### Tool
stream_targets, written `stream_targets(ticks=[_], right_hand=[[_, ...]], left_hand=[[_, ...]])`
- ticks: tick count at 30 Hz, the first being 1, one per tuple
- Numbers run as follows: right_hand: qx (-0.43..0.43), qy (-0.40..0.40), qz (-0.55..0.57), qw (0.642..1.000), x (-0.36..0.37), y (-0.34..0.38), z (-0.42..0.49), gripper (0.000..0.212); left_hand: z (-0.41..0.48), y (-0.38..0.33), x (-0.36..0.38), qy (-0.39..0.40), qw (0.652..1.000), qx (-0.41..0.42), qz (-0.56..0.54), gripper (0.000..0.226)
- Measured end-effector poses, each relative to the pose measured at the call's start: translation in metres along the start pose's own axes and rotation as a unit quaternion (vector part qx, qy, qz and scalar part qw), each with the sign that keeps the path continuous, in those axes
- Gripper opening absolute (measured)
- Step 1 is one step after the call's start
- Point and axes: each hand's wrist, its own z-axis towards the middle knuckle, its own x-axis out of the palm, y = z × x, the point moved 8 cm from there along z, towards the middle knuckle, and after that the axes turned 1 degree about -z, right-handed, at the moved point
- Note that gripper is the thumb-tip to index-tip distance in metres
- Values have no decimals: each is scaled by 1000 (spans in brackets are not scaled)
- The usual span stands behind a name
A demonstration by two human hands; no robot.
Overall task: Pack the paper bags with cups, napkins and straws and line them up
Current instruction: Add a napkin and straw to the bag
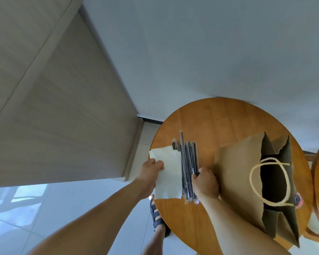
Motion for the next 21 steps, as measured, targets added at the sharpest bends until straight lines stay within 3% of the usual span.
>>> stream_targets(ticks=[12, 17, 19, 21], right_hand=[[3, 0, -32, 999, -8, 0, -1, 20], [-30, -49, 75, 995, -39, 18, -17, 15], [-78, -58, 149, 984, -59, 37, -33, 8], [-140, -28, 211, 967, -75, 61, -51, 16]], left_hand=[[-5, -1, 5, -3, 1000, 7, 1, 36], [-13, -14, 8, -11, 1000, 15, -22, 35], [-20, -25, 10, -14, 999, 19, -38, 33], [-28, -40, 13, -13, 998, 29, -46, 29]])
